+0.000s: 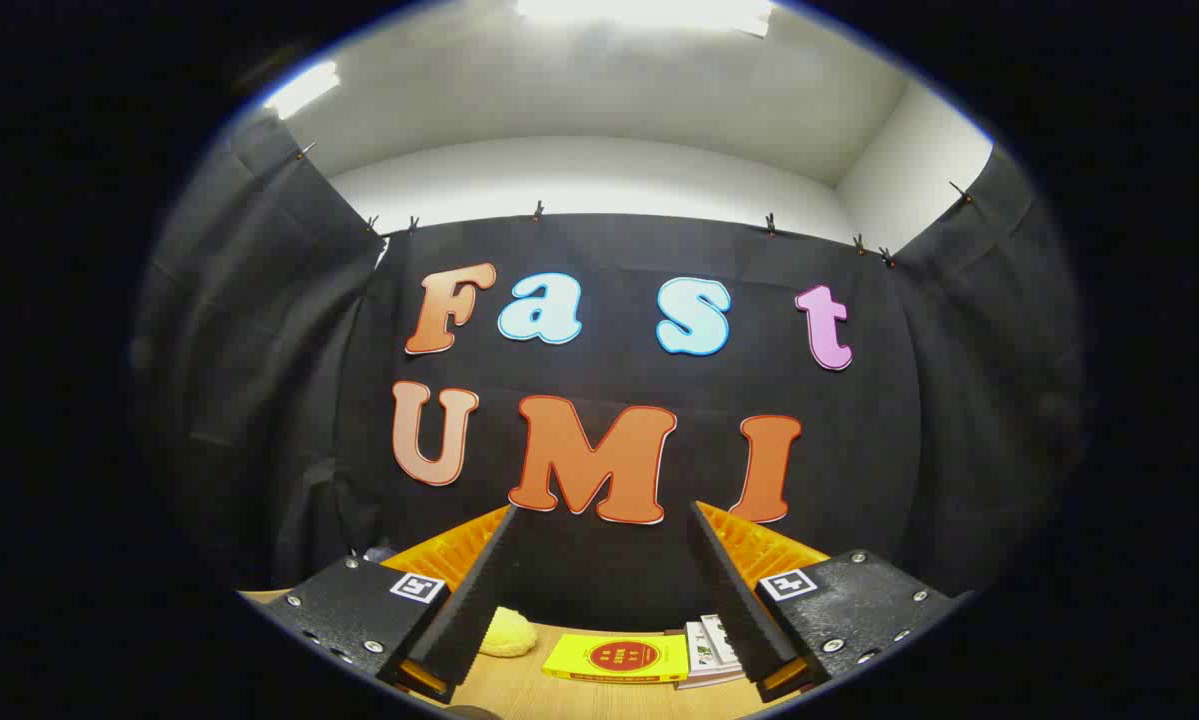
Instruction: Open the storage box then place both shoes into the box .Put the left shoe in first, then the right shoe, with the right side of both shoes facing outward in a uniform manner.
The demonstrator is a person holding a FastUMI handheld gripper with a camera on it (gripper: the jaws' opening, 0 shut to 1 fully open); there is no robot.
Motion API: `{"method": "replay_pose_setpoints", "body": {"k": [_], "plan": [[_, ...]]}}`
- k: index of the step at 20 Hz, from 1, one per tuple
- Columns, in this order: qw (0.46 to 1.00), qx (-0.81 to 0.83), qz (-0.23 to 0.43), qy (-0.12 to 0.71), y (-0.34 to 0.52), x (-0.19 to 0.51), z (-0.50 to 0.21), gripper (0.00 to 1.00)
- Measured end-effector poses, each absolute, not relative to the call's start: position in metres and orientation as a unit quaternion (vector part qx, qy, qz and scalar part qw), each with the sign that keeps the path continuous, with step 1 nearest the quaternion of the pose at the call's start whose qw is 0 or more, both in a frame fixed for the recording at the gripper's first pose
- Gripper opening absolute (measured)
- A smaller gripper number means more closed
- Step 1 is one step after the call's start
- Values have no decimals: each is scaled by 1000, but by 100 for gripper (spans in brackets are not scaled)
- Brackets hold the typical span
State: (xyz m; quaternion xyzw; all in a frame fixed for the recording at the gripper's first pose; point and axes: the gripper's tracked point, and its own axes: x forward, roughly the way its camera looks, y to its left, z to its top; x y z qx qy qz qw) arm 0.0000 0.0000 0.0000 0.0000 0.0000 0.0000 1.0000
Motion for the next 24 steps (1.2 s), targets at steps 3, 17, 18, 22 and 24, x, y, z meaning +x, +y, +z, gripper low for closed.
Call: {"method": "replay_pose_setpoints", "body": {"k": [3, 17, 18, 22, 24], "plan": [[1000, -23, 3, -7, 2, 1, -1, 98], [998, 12, 52, 22, 30, 0, -13, 98], [997, 12, 64, 30, 36, -2, -18, 98], [989, 75, 116, 59, 67, -9, -28, 99], [983, 106, 131, 72, 75, -9, -34, 99]]}}
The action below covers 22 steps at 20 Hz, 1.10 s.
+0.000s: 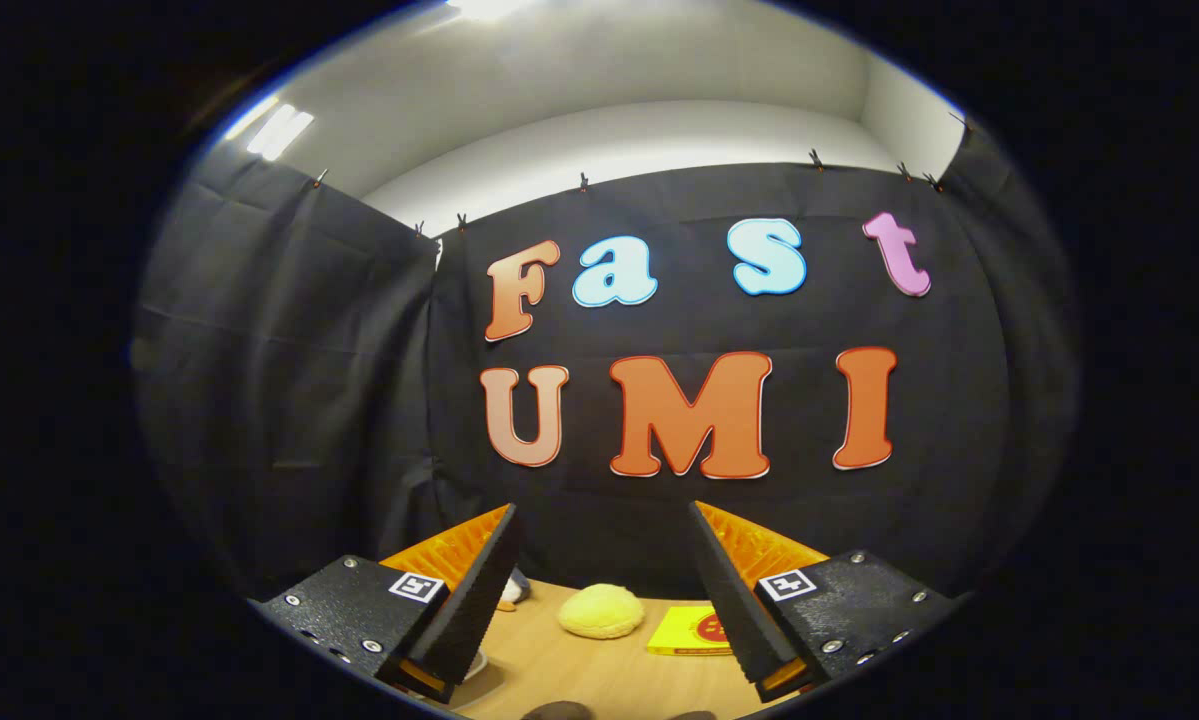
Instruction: Open the storage box then place both shoes into the box .Put the left shoe in first, then the right shoe, with the right side of both shoes facing outward in a uniform manner.
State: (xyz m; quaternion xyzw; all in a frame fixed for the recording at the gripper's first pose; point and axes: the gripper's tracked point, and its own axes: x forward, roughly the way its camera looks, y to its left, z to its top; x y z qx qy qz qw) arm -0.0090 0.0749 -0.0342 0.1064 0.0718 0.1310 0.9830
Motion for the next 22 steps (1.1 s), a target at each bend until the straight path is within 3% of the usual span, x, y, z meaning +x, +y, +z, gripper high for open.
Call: {"method": "replay_pose_setpoints", "body": {"k": [4, 8, 15, 22], "plan": [[972, 122, 165, 118, 101, -15, -65, 99], [923, 236, 219, 210, 140, -33, -104, 99], [858, 314, 227, 337, 172, -58, -186, 98], [719, 406, 290, 484, 246, -116, -254, 97]]}}
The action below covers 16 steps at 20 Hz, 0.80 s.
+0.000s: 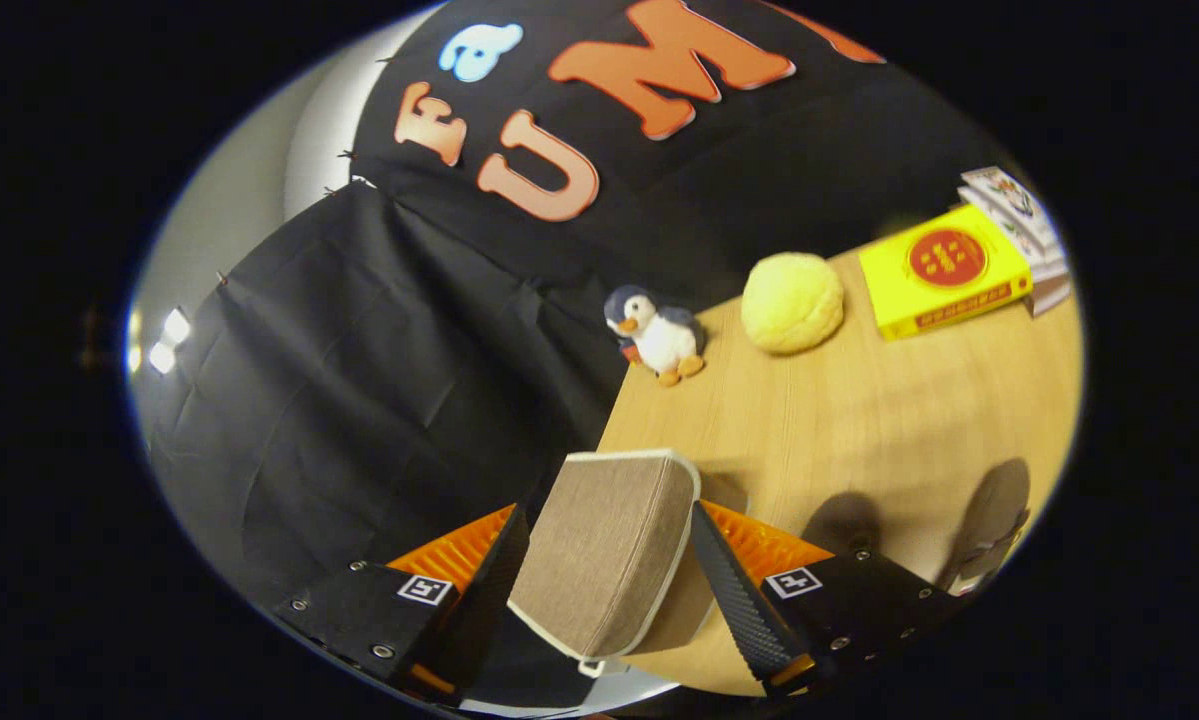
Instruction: Open the storage box then place both shoes into the box .Put the left shoe in first, then the right shoe, with the right side of both shoes facing outward in a uniform manner.
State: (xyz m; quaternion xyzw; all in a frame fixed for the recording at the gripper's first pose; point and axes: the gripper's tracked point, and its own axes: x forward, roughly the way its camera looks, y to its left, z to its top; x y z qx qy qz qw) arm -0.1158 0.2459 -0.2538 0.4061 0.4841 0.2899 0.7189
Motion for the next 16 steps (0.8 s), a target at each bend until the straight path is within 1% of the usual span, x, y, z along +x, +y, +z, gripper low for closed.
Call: {"method": "replay_pose_setpoints", "body": {"k": [2, 7, 10, 16], "plan": [[693, 424, 293, 504, 254, -127, -266, 97], [655, 421, 305, 548, 281, -157, -309, 97], [642, 421, 317, 556, 293, -167, -326, 97], [604, 443, 350, 563, 316, -187, -337, 96]]}}
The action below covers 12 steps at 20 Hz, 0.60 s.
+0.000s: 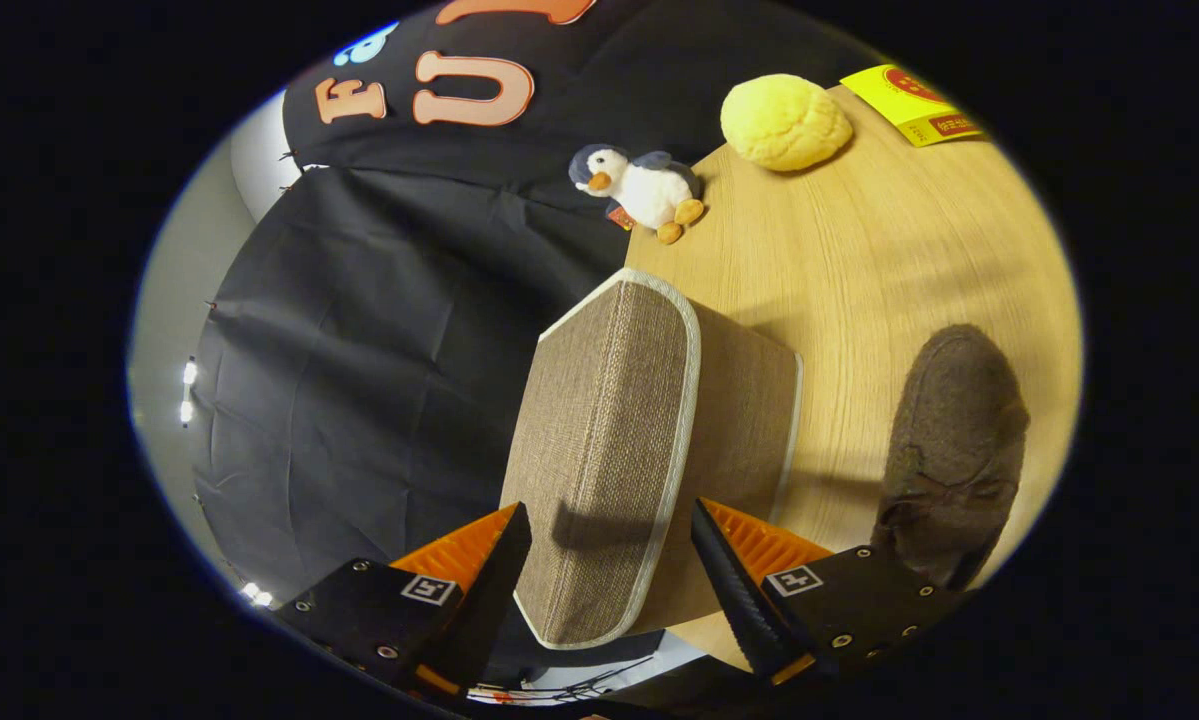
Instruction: Open the storage box then place both shoes into the box .Put the left shoe in first, then the right shoe, with the right side of both shoes facing outward in a uniform manner.
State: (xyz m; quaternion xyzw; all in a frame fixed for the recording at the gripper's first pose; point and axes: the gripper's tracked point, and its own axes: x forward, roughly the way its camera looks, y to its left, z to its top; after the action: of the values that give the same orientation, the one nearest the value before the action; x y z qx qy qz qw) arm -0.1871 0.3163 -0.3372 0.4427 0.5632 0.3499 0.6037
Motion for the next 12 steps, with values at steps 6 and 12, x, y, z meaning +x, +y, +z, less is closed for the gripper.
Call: {"method": "replay_pose_setpoints", "body": {"k": [6, 12], "plan": [[571, 460, 357, 579, 330, -203, -335, 84], [585, 460, 343, 573, 300, -198, -322, 62]]}}
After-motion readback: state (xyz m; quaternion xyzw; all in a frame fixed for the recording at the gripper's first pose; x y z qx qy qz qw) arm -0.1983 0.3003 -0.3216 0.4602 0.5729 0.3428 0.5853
